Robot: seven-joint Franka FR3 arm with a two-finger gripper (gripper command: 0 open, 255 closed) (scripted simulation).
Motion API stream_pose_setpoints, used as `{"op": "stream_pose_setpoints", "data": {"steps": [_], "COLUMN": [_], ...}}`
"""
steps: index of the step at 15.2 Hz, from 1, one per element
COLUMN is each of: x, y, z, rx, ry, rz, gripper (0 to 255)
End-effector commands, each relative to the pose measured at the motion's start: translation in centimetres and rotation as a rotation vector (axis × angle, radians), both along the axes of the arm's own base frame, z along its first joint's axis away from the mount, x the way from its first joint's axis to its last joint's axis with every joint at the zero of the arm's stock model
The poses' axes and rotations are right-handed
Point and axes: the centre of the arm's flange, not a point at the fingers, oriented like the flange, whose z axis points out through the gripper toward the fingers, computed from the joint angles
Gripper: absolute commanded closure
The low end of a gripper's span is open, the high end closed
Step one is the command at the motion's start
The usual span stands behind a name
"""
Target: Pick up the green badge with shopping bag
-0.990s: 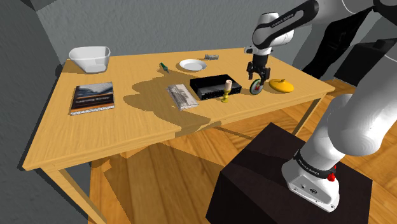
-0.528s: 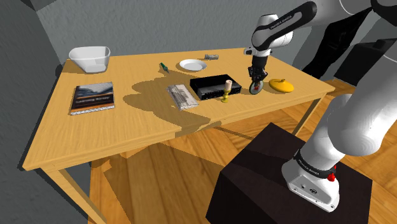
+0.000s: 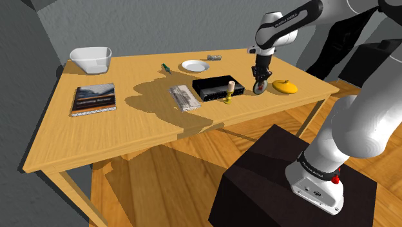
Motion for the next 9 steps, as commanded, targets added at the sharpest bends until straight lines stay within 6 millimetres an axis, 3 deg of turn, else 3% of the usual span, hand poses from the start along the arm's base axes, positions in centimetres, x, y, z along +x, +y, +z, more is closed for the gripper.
{"op": "stream_pose_setpoints", "data": {"steps": [1,9], "x": [-0.1,-0.1], "y": [0.0,0.0], "z": [1.1,5.3], "rx": [0.000,0.000], "ry": [0.001,0.001], "rz": [0.000,0.000], "gripper": [255,255]}}
